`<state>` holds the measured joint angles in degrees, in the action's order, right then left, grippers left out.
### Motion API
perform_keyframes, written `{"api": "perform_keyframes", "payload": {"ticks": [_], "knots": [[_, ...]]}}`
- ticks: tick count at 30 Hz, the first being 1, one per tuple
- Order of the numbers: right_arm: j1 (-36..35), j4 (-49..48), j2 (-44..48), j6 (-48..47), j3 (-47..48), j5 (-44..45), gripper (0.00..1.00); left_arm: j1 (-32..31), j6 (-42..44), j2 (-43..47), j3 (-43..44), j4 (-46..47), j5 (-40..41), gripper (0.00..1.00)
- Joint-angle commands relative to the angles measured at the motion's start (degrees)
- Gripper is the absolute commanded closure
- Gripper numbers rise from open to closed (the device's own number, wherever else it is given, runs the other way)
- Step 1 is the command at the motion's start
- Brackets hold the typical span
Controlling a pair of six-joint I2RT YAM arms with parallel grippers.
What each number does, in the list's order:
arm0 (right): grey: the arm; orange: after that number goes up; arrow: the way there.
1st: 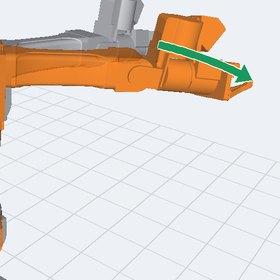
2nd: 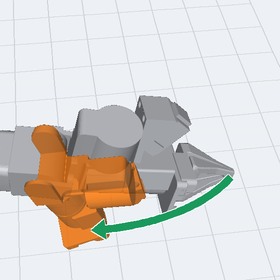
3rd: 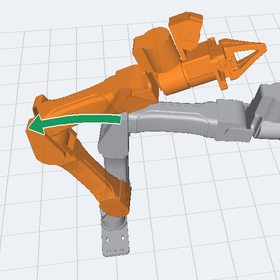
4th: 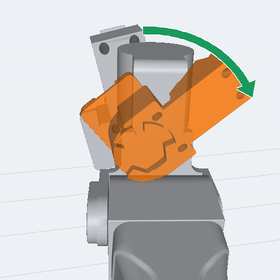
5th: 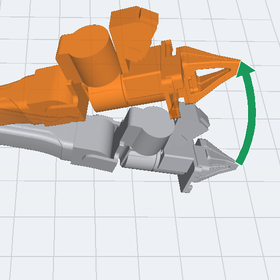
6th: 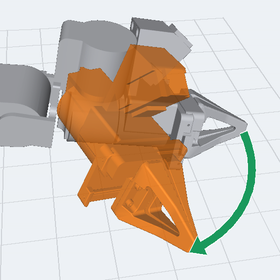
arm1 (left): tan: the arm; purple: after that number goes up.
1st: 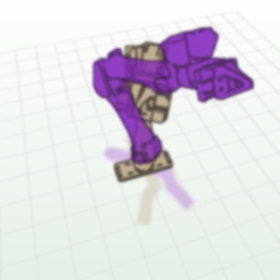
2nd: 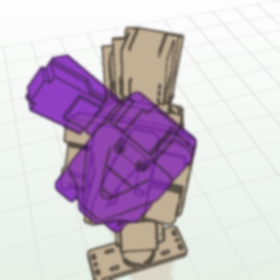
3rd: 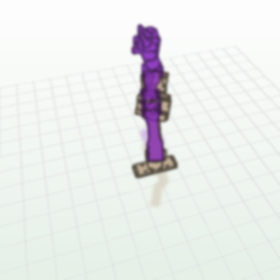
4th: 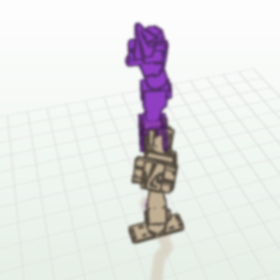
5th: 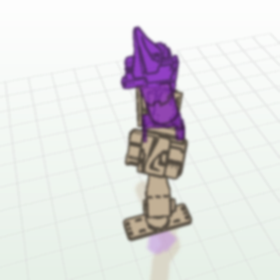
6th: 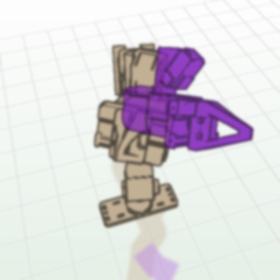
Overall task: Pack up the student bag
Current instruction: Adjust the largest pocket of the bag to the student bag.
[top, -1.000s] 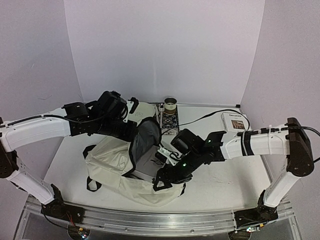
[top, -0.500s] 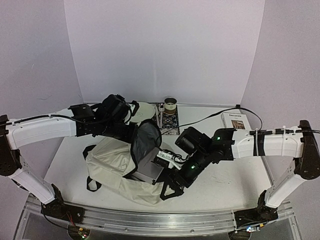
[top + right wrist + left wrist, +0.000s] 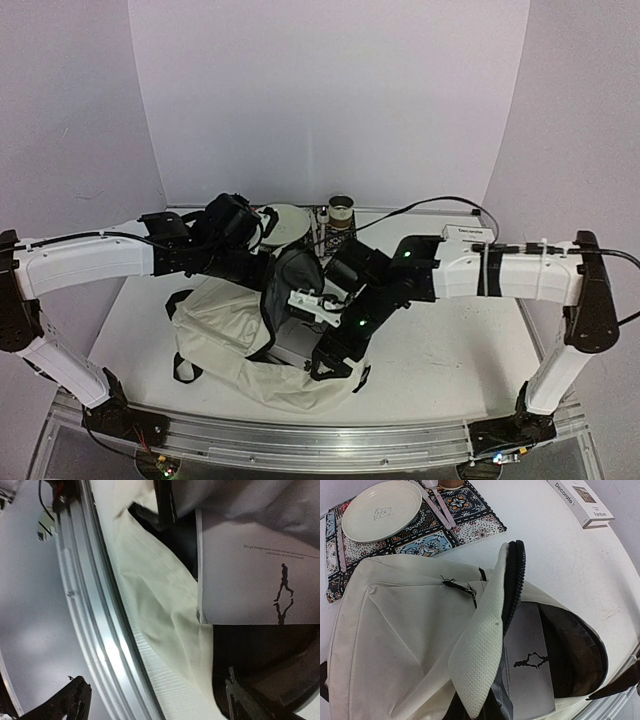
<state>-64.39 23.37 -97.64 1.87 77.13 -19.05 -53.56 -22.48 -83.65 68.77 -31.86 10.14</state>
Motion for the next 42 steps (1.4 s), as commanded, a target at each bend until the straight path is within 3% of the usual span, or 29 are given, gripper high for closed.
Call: {"api": "perform_keyframes", "payload": {"ticks": [1,6,15,20,22,28,32,36,42], "knots": [[-1.82,7.58,-5.88,-7.86,2.04,6.53,0.09,0.37,1.08,1.39,2.28,2.24,0.09,1.0],[-3.23,8.71,-9.32,-9.25,2.52,12.23,0.21,0.38,1.45,1.09,2.85,2.45,0.0,1.0],[-8.89,12.43,-7.39,-13.0,1.42,12.38,0.82,0.71,2.0,-0.76,3.73,2.52,0.81,1.0],[-11.1,11.15,-2.15,-14.96,-1.49,13.07,0.99,1.63,1.94,-1.87,3.56,2.45,1.1,1.0],[-11.7,9.98,0.19,-15.86,-3.13,13.41,1.0,2.21,1.69,-2.35,3.28,2.41,1.1,1.0],[-12.16,9.49,3.0,-14.92,-5.8,11.42,0.96,2.79,1.15,-3.05,1.8,2.49,-0.01,1.0],[-12.16,8.09,3.79,-11.91,-6.21,14.33,0.63,2.81,1.41,-1.91,-0.6,2.61,-2.16,0.99],[-12.02,7.04,5.12,-9.8,-4.85,20.72,0.44,2.83,1.18,1.41,-4.66,2.74,-2.74,0.95],[-8.21,6.32,7.53,-6.81,-2.31,30.68,0.12,2.85,0.31,6.32,-10.4,2.75,-0.83,0.8]]}}
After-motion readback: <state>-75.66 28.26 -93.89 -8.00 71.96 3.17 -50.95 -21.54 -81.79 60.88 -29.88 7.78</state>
